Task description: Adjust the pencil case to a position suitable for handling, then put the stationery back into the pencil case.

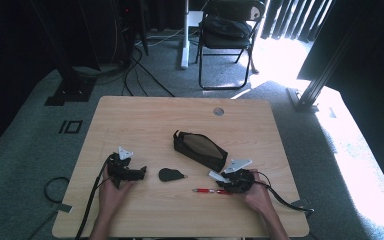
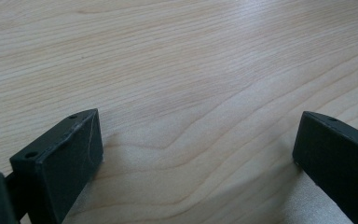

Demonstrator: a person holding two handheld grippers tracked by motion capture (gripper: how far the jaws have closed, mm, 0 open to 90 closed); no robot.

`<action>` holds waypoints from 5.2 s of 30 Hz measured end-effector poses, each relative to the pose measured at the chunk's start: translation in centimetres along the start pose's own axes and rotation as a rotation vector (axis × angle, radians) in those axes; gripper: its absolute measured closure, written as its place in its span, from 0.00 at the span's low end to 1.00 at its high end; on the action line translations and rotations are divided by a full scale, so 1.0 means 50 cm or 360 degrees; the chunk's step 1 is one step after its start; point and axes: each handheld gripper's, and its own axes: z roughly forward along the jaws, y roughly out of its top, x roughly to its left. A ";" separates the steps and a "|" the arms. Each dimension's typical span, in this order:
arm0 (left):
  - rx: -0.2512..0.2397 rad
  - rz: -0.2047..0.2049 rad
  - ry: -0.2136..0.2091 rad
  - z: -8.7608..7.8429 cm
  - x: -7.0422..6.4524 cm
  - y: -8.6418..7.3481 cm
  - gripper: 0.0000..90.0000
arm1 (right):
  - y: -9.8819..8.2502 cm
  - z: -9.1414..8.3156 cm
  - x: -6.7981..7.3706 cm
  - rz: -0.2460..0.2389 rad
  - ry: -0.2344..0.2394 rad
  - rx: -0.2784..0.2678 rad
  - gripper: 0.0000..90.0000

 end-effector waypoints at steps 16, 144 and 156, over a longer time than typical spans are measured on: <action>0.0000 0.0000 0.0000 0.000 0.000 0.000 0.02 | 0.010 0.014 0.005 -0.0011 -0.0029 0.0021 0.78; 0.0001 -0.0004 0.0003 0.000 -0.001 0.000 0.02 | 0.135 -0.146 -0.032 -0.0047 -0.0100 -0.0335 0.78; 0.0000 -0.0004 0.0003 0.000 -0.001 0.000 0.02 | 0.144 -0.141 -0.036 -0.0042 -0.0110 -0.0346 0.78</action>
